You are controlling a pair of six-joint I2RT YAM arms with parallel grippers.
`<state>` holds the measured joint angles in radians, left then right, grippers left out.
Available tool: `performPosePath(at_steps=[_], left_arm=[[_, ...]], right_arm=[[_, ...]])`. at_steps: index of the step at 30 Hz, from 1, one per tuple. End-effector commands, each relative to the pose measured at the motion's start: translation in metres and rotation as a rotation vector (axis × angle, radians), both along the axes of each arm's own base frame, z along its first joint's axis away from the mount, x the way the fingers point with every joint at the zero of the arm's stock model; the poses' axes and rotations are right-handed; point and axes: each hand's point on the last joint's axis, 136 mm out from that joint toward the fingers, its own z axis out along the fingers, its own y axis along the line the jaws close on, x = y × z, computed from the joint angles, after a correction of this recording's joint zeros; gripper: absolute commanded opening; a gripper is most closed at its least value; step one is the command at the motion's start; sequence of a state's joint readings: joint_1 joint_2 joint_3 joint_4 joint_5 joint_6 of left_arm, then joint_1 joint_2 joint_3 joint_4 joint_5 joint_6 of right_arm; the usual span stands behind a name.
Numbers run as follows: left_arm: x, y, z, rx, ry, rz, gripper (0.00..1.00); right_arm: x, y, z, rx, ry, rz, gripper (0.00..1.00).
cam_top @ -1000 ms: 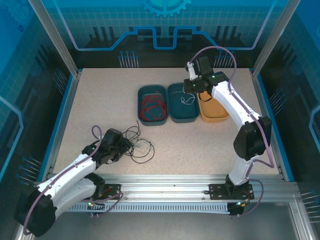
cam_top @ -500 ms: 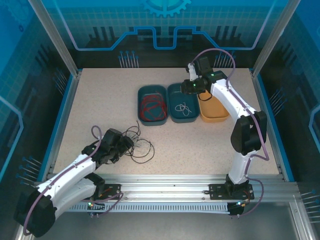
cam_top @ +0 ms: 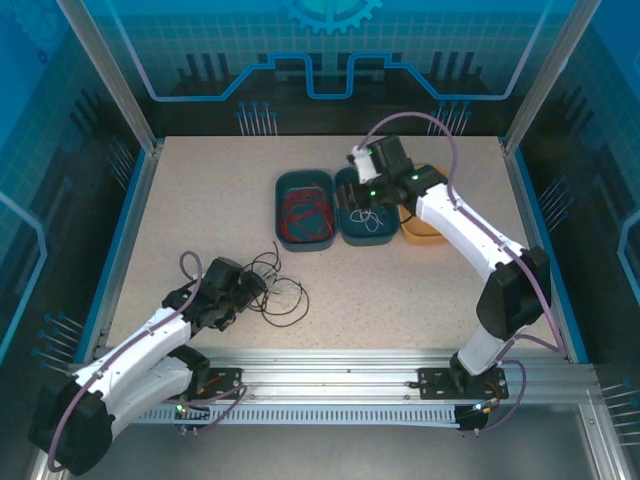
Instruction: Untangle the cables
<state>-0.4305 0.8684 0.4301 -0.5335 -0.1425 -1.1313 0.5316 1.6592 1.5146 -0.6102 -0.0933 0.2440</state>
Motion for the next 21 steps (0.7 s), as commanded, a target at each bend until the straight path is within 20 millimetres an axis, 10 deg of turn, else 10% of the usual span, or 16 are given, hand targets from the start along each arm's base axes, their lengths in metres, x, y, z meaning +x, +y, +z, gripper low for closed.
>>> performPosePath(at_steps=[1,21], left_arm=[[0.002,0.010,0.010,0.032,-0.010,0.024,0.99],[-0.009,0.044,0.003,0.017,-0.007,0.153,0.99]], right_arm=[[-0.029,0.027,0.002,-0.034,-0.044,0.076,0.54],[-0.186,0.161,-0.072,-0.095,0.179,0.454,0.43]])
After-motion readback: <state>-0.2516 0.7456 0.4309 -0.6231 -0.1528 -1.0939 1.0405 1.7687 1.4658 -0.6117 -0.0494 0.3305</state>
